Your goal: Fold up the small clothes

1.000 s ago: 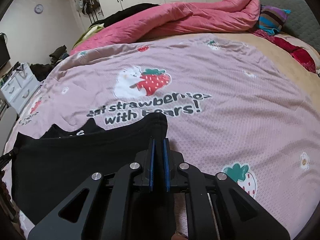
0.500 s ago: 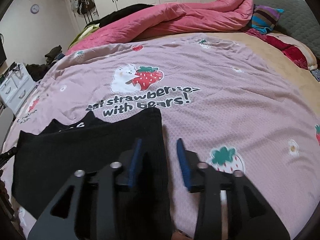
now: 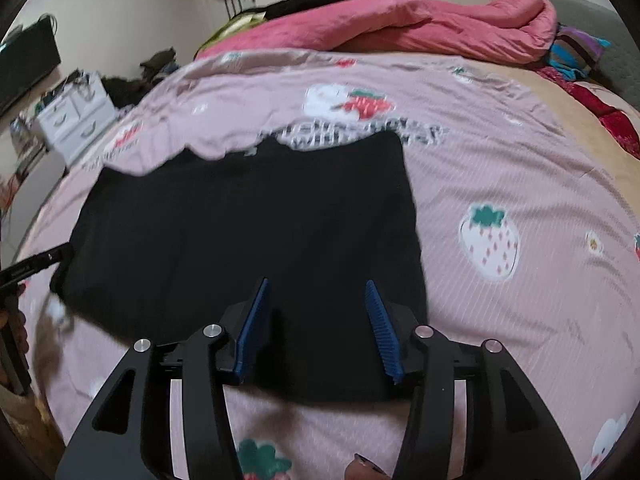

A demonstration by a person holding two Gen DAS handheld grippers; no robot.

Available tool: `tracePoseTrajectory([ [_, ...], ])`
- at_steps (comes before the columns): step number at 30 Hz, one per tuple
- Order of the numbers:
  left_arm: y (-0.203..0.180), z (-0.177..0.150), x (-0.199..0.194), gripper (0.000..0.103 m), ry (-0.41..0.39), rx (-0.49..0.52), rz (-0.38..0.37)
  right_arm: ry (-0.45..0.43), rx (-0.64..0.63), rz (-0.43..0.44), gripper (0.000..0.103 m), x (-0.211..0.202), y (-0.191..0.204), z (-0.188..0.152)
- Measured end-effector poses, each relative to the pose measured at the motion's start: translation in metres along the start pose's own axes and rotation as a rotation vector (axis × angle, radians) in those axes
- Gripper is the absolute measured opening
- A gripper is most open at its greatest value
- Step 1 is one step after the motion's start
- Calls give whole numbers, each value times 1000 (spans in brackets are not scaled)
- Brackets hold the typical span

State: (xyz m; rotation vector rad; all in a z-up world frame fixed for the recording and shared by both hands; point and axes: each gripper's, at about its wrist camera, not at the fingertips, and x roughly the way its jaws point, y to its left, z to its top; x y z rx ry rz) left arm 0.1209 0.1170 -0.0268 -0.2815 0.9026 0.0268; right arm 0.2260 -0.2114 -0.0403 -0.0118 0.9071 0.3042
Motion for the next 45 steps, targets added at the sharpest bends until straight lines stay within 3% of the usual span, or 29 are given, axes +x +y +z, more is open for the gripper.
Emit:
tracePoseTrajectory([
  [7, -3, -21, -4, 51, 25, 1, 16, 22, 39, -13, 48, 3, -6, -19],
  [13, -2, -33, -6, 52, 43, -10, 11, 20, 68, -4, 49, -4, -9, -26],
  [23, 3, -47, -19, 61, 41, -21, 21, -10, 87, 37, 81, -22, 0, -32],
  [28, 10, -53, -30, 77, 31, -41, 40, -29, 34, 47, 93, -31, 19, -35],
  [34, 23, -55, -43, 91, 12, -81, 57, -70, -66, 65, 96, -40, 52, -33],
  [45, 52, -53, -55, 94, -1, -128, 129, -100, -197, 107, 98, -37, 113, -20],
])
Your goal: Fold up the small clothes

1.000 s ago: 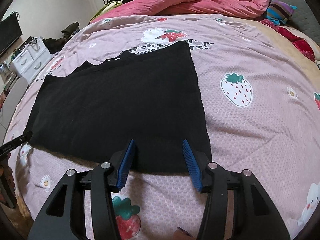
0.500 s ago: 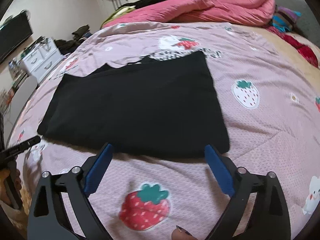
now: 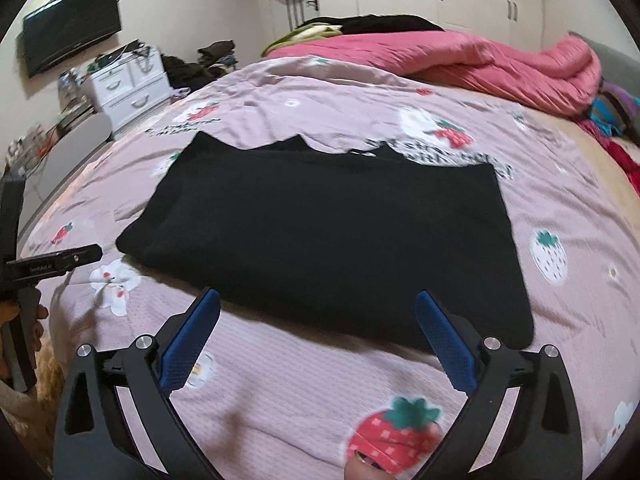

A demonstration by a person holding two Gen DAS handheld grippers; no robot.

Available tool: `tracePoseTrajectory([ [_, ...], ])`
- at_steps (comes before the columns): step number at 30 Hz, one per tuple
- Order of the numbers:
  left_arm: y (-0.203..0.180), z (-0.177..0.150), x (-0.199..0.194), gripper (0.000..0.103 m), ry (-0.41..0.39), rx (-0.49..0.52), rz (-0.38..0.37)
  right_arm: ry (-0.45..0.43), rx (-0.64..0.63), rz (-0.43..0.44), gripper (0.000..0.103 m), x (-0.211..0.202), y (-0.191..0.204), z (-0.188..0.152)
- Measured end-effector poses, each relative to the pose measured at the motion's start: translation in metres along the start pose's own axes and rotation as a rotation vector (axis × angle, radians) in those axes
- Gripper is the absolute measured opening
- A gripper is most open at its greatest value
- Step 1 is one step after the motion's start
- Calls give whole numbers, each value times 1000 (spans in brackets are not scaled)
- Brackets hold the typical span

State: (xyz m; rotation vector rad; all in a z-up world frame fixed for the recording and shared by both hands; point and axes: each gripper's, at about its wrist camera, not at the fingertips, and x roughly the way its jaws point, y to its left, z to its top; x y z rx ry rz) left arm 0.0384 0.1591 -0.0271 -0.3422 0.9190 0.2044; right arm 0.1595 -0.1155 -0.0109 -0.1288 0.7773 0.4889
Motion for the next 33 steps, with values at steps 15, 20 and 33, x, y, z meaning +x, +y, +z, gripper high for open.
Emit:
tracePoseTrajectory([
  [15, 19, 28, -2, 94, -33, -16, 45, 7, -229, 65, 98, 38, 90, 21],
  [20, 19, 39, 5, 94, -37, -16, 52, 18, -293, 65, 98, 52, 112, 21],
  [33, 2, 70, 28, 94, -40, 8, 31, 33, -432, 14, 98, 87, 152, 7],
])
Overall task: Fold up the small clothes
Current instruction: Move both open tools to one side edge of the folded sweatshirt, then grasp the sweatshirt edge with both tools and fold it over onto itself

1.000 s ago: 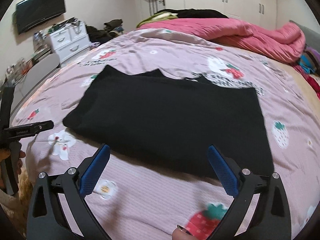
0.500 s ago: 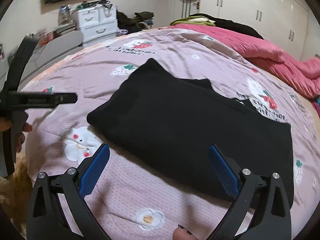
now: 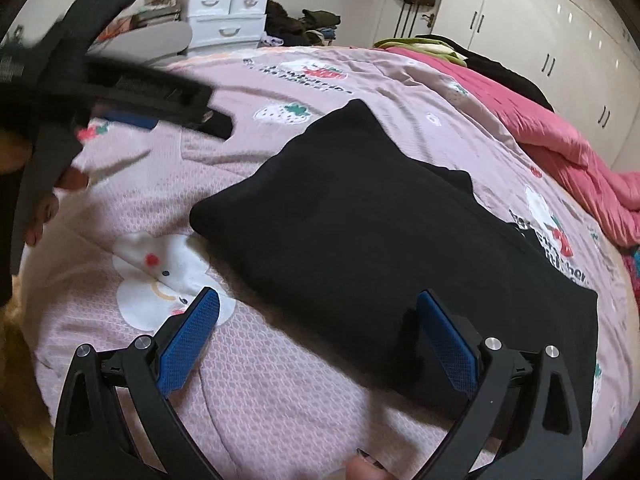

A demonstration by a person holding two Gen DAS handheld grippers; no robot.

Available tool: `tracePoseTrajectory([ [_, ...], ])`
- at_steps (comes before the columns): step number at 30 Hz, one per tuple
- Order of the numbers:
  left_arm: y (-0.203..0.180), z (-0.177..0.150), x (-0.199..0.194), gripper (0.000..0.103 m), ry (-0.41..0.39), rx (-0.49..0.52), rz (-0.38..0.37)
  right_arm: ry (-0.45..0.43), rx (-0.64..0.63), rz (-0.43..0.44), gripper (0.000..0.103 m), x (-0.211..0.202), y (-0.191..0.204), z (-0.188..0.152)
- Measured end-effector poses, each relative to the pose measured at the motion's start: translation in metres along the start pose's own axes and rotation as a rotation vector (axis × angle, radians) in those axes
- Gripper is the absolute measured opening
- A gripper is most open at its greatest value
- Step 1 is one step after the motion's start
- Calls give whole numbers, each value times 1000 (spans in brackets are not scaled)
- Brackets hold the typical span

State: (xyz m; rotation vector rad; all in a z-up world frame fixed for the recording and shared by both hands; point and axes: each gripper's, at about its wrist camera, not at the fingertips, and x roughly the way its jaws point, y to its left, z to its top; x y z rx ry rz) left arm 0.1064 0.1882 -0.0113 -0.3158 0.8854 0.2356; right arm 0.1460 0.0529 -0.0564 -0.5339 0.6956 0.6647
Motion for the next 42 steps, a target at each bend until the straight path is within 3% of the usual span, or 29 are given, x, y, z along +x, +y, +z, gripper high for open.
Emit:
tracePoseTrajectory([
  [18, -23, 23, 32, 94, 32, 42, -15, 27, -60, -112, 98, 40, 3, 14],
  [24, -33, 32, 46, 94, 53, 60, -10, -30, -72, -190, 97, 41, -1, 20],
  [30, -48, 39, 52, 94, 62, 78, -46, -131, -44, -129, 62, 17, -10, 15],
  [32, -54, 41, 55, 94, 71, 79, -65, -159, -34, -99, 36, 9, -12, 13],
  [34, -61, 44, 60, 94, 84, 79, -80, -188, -32, -105, 22, 1, -12, 13],
  [42, -90, 52, 65, 94, 117, 61, -198, -271, 53, -133, 17, -27, -34, 7],
])
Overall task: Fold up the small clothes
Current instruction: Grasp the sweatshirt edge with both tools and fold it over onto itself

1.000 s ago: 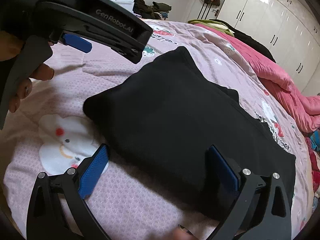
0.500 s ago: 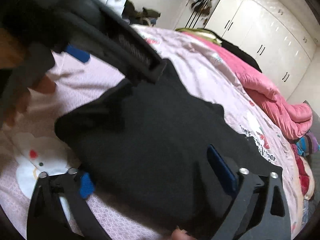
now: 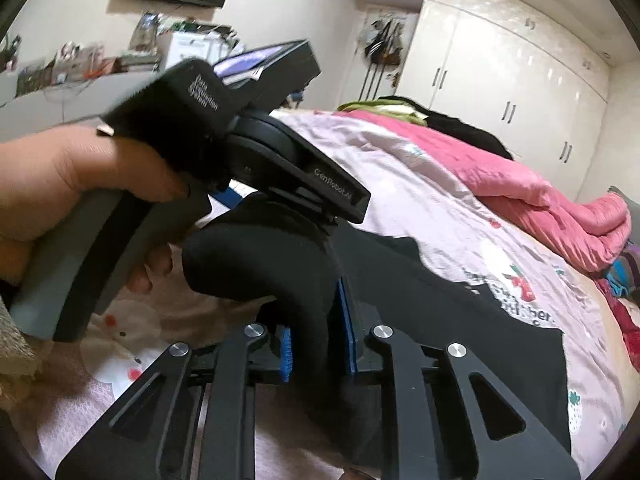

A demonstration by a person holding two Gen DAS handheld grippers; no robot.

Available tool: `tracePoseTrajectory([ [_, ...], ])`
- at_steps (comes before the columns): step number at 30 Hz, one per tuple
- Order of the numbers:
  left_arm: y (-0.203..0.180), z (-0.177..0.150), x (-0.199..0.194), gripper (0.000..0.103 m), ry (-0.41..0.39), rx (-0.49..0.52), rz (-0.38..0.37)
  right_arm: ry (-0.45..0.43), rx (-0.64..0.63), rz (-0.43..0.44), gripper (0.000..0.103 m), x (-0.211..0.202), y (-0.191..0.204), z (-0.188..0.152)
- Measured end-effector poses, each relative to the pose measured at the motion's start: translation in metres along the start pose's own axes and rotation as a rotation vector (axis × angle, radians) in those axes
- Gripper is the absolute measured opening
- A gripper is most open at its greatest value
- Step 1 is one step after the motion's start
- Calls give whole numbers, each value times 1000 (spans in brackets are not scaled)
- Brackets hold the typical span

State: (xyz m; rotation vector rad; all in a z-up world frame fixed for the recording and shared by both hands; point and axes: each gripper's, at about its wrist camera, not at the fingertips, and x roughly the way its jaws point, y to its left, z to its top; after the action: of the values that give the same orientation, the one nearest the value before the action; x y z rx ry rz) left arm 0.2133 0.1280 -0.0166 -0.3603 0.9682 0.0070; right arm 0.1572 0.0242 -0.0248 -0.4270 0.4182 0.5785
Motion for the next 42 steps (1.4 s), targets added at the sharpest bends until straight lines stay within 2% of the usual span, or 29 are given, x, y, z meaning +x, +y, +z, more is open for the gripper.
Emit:
tracePoseTrajectory([
  [6, -27, 4, -4, 93, -26, 23, -63, -18, 63, 8, 16, -13, -21, -2],
  [7, -32, 4, -5, 85, -27, 27, -76, -24, 73, 3, 16, -16, -24, -2],
  [8, -38, 4, -6, 73, -29, 34, -98, -28, 80, -2, 16, -18, -26, -4],
  [11, -57, 5, -11, 52, -36, 75, -130, -42, 116, -21, 15, -27, -37, -6],
  [14, -78, 5, -19, 38, -55, 112, -145, -51, 148, -36, 15, -36, -47, -8],
  [20, -115, 7, -30, 36, -82, 169, -160, -78, 219, -74, 14, -58, -67, -13],
  [28, -157, 7, -30, 36, -79, 224, -174, -91, 292, -121, 13, -79, -94, -25],
  [42, -228, -6, 6, 36, 5, 331, -181, -36, 436, -177, 9, -94, -129, -63],
])
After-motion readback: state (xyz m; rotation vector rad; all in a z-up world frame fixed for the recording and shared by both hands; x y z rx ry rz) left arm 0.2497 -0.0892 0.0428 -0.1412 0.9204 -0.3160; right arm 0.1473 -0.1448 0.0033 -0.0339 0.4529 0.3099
